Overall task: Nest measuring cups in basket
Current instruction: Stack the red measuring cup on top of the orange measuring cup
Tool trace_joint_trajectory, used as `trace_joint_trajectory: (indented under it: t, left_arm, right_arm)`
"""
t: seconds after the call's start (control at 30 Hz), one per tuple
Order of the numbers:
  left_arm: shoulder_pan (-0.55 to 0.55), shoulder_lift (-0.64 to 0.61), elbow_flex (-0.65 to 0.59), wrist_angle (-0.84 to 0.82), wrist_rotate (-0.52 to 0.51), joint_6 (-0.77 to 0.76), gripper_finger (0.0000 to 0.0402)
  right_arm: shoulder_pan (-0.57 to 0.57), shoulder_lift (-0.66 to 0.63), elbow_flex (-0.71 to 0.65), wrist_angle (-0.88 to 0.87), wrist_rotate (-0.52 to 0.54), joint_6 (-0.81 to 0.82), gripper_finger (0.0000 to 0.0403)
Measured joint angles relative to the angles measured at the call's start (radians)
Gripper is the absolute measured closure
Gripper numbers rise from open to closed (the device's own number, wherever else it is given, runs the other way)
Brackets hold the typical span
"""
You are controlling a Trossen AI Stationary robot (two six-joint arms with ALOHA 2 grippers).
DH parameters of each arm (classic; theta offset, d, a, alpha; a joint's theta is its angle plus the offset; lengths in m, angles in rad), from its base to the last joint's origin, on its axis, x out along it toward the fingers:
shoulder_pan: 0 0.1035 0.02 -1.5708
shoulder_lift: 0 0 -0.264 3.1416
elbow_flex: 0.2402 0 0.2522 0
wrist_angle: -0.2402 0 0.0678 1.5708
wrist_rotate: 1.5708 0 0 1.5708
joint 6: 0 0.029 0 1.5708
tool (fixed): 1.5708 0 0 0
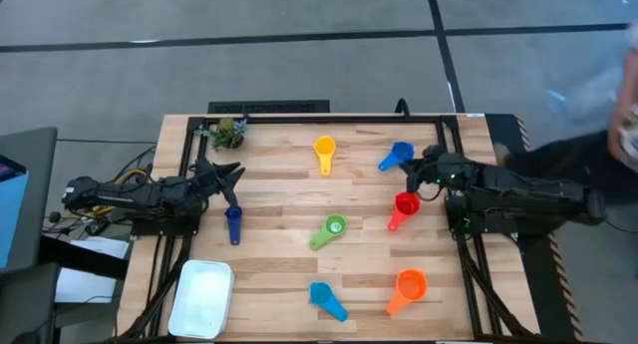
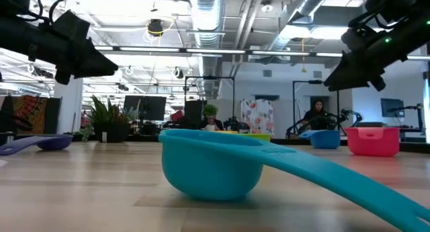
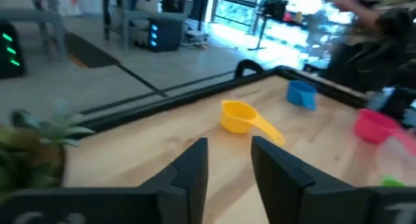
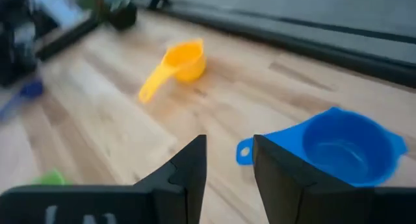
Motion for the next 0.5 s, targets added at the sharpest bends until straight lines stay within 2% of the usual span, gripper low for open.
trace_joint_trajectory:
  t: [0.13,0.23,0.4,0.5]
  left_arm:
    - [-0.008,0.042,0.000,-0.001,0.020,-0.047,0.0272]
    - [-0.018,0.072,0.000,-0.001,-0.003,-0.056,0.0274]
    - [-0.023,0.109,0.000,0.000,-0.048,-0.097,0.0281]
    - [-0.023,0.129,0.000,0.000,-0.055,-0.101,0.0283]
  right_arm:
    - [0.049,0.096,0.007,0.024,0.044,-0.066,0.0229]
    - [0.061,0.159,0.010,0.142,0.075,-0.154,0.0207]
    - [0.049,0.223,0.011,0.359,0.078,-0.330,0.0175]
    - [0.022,0.232,0.033,0.360,0.078,-0.349,0.0168]
